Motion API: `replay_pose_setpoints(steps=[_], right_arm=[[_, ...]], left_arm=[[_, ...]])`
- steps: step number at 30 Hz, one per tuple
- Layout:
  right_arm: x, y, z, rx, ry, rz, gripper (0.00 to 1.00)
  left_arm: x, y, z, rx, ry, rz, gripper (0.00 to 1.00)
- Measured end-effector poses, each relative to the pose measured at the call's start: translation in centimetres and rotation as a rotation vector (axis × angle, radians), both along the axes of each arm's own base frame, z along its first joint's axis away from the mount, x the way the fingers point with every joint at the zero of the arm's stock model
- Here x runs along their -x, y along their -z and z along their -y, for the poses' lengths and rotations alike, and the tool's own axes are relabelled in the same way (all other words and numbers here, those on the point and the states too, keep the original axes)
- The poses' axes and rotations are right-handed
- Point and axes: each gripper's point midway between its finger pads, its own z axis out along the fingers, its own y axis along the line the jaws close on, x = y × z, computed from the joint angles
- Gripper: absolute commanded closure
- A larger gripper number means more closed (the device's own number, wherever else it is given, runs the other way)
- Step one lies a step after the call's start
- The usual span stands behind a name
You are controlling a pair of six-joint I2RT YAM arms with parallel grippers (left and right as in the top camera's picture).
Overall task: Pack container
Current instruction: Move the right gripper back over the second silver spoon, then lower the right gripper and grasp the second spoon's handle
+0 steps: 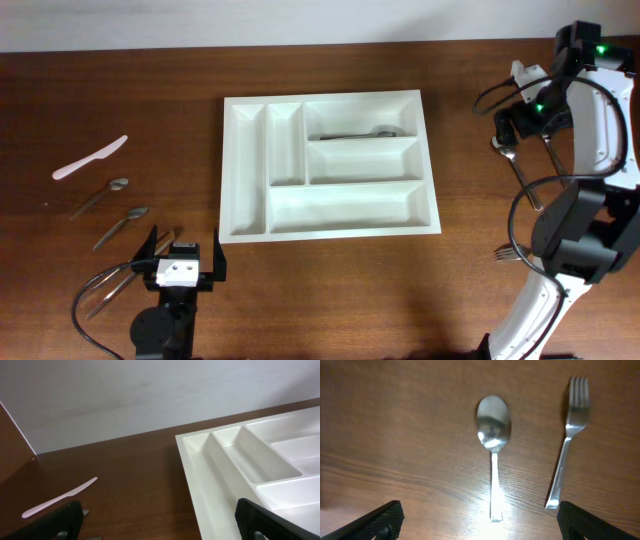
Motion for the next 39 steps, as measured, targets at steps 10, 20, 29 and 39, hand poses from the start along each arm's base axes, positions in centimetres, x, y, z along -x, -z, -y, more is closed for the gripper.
replay_pose_setpoints(steps=[10, 20, 29, 39], right_arm=[[1.7, 2.9, 0.8, -0.021, -0.003, -0.090, 0.01], [4.6, 7.8, 0.4, -0.054, 0.004, -0.191, 0.01], [4.7, 9.1, 1.0, -0.051, 0.021, -0.178, 0.01], [4.2, 9.1, 2.3, -0.040, 0.043, -0.143, 0.01]], left_arm=[[0.0, 0.0, 0.0, 0.000, 0.000, 0.000, 0.01], [0.0, 0.0, 0.0, 0.000, 0.000, 0.000, 0.01], [0.0, 0.0, 0.0, 0.000, 0.000, 0.000, 0.01], [0.0, 0.0, 0.0, 0.000, 0.000, 0.000, 0.01]])
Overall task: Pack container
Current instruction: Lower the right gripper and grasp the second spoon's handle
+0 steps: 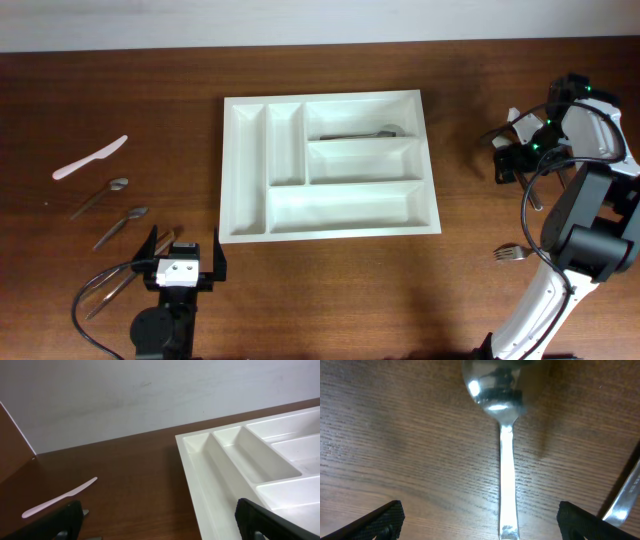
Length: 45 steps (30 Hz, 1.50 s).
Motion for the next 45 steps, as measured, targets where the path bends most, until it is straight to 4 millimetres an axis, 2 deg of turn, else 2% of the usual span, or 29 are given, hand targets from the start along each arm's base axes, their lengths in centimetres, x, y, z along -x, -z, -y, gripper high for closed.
replay_pose_setpoints(steps=[6, 13, 45], right_arm=[[-0.3, 0.5, 0.1, 0.001, 0.001, 0.004, 0.01], [0.1, 2.8, 0.1, -0.008, 0.002, -0.044, 0.01], [-0.5, 3.1, 0.7, 0.020, -0.022, -0.019, 0.01]], left_arm=[[0.0, 0.0, 0.0, 0.000, 0.000, 0.000, 0.01], [0.0, 0.0, 0.0, 0.000, 0.000, 0.000, 0.01], [0.0, 0.0, 0.0, 0.000, 0.000, 0.000, 0.01]])
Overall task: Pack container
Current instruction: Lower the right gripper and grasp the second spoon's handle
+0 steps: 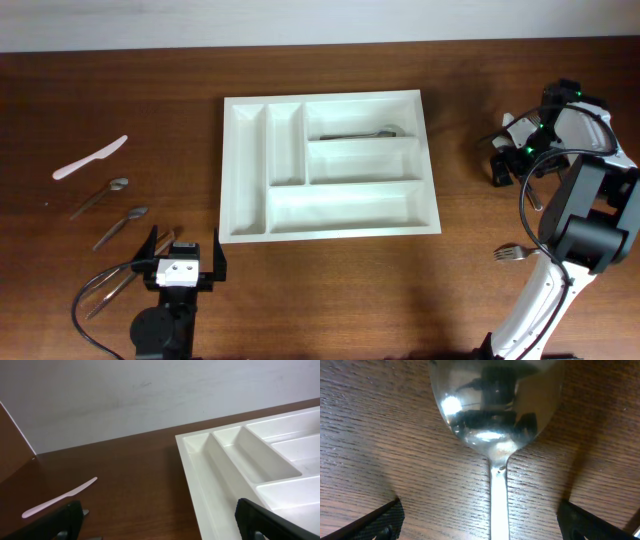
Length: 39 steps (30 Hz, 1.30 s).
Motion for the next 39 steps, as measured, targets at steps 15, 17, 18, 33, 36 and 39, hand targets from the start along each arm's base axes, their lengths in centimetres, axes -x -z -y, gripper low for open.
replay_pose_setpoints(steps=[15, 17, 18, 33, 36, 39], right_arm=[[-0.4, 0.0, -0.1, -0.006, 0.027, 0.023, 0.59], [-0.5, 0.0, -0.1, -0.007, 0.033, 0.026, 0.69], [-0.5, 0.0, -0.1, -0.008, 0.031, 0.028, 0.73], [-1.1, 0.0, 0.1, 0.003, 0.069, 0.052, 0.96], [-1.4, 0.0, 0.3, 0.011, 0.093, 0.064, 0.96], [-1.5, -0.1, 0.4, 0.013, 0.115, 0.068, 0.96]], left_arm=[[0.0, 0.0, 0.0, 0.000, 0.000, 0.000, 0.01], [0.0, 0.0, 0.0, 0.000, 0.000, 0.000, 0.01], [0.0, 0.0, 0.0, 0.000, 0.000, 0.000, 0.01], [0.0, 0.0, 0.0, 0.000, 0.000, 0.000, 0.01], [0.0, 0.0, 0.0, 0.000, 0.000, 0.000, 0.01], [0.0, 0.0, 0.0, 0.000, 0.000, 0.000, 0.01]])
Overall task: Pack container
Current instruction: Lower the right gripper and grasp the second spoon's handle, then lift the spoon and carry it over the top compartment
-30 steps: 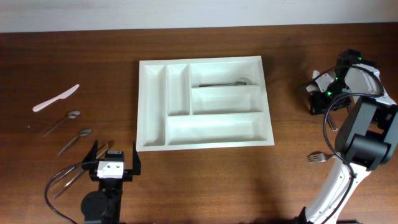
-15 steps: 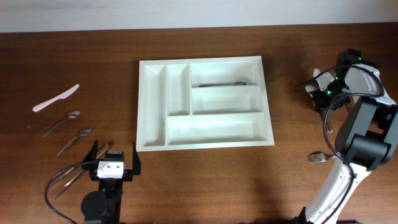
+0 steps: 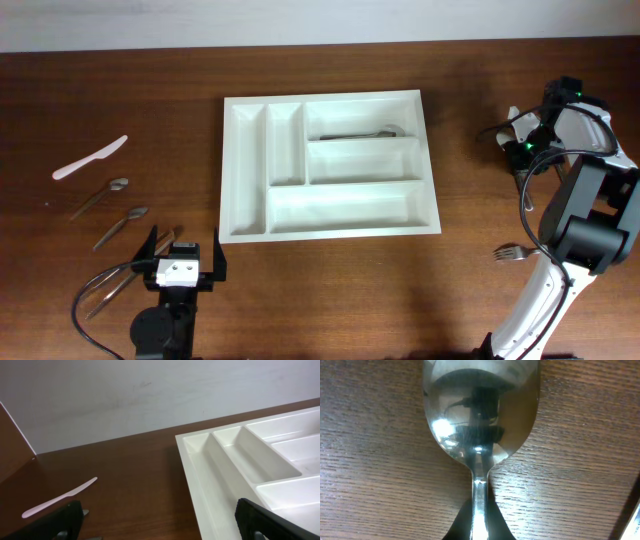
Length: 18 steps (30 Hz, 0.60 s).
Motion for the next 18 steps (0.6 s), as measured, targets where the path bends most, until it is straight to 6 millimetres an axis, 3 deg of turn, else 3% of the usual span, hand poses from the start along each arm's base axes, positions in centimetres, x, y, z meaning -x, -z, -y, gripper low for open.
replay_pose_setpoints(steps=[10, 15, 18], right_arm=[[-0.7, -0.2, -0.4, 0.016, 0.109, 0.017, 0.96], [-2.7, -0.7, -2.8, 0.015, 0.183, 0.046, 0.96], [-4.8, -2.2, -4.6, 0.011, 0.238, 0.094, 0.96]], left_arm=[[0.0, 0.0, 0.0, 0.000, 0.000, 0.000, 0.01], [0.0, 0.0, 0.0, 0.000, 0.000, 0.000, 0.01], [0.0, 0.0, 0.0, 0.000, 0.000, 0.000, 0.01]])
